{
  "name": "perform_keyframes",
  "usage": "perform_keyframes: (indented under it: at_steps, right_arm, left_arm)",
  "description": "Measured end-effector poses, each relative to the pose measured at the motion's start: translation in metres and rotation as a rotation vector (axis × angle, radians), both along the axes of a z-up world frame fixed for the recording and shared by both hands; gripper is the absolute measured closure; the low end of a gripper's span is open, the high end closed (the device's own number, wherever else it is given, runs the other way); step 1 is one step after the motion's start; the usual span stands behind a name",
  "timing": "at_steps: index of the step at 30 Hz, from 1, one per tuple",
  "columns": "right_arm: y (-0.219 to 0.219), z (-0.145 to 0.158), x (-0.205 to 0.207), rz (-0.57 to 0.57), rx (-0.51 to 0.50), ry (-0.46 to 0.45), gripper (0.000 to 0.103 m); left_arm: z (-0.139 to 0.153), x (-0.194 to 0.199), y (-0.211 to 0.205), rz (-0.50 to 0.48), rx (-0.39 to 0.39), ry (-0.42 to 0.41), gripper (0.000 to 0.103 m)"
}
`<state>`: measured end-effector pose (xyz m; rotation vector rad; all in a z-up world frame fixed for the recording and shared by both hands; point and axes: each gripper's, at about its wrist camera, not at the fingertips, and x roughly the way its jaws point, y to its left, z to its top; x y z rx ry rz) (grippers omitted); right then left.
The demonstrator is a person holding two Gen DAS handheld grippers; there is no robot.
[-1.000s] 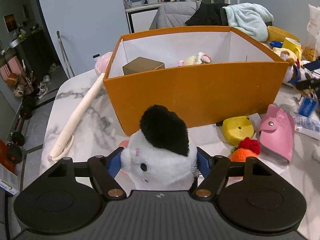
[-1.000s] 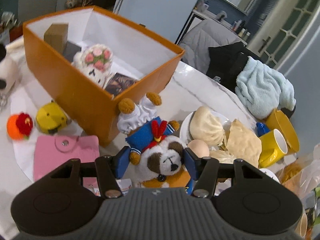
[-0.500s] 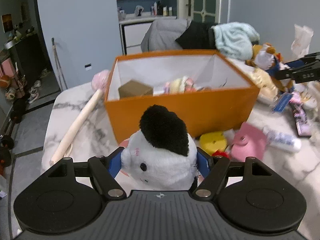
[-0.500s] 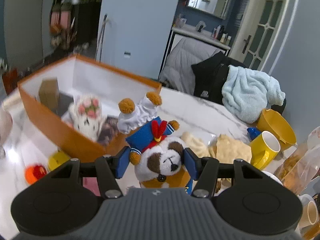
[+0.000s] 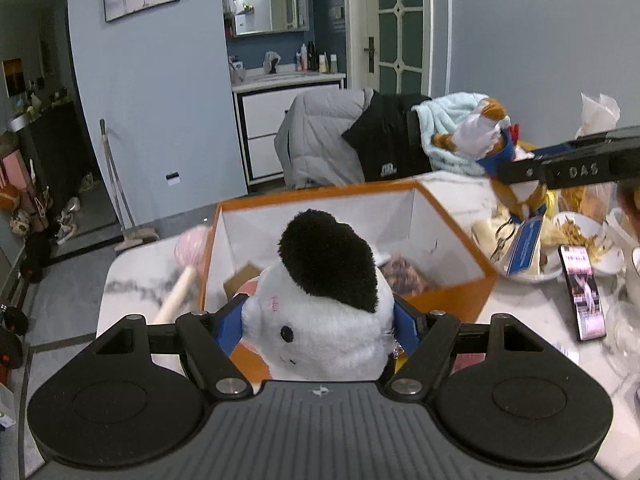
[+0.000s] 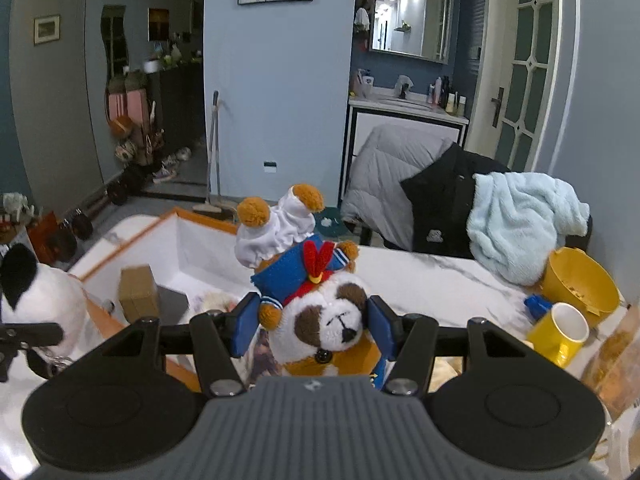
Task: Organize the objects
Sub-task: 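Carry the white plush with the left gripper while the right gripper carries the dog plush into the orange box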
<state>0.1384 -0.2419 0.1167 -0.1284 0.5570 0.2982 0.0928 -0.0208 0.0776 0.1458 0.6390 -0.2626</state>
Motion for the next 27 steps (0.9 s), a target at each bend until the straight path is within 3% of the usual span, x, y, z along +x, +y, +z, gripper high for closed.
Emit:
perform_keyframes:
  at_steps: [8,16,27]
  right_arm:
    - [0.021,0.011,0.031,0.004,0.103,0.017,0.043]
    - [0.035,-0.012,0.069,-0.01,0.203,0.108,0.043]
    - [0.048,-0.053,0.1,0.0,0.183,0.216,0.043]
  left_arm:
    - [0.021,0.037,-0.009,0.032,-0.026,-0.014,0.017]
    - [0.016,0.071,-0.008,0.08,-0.04,0.0,0.017]
    - [-0.009,0.115,-0.007,0.134,-0.047,0.026,0.017]
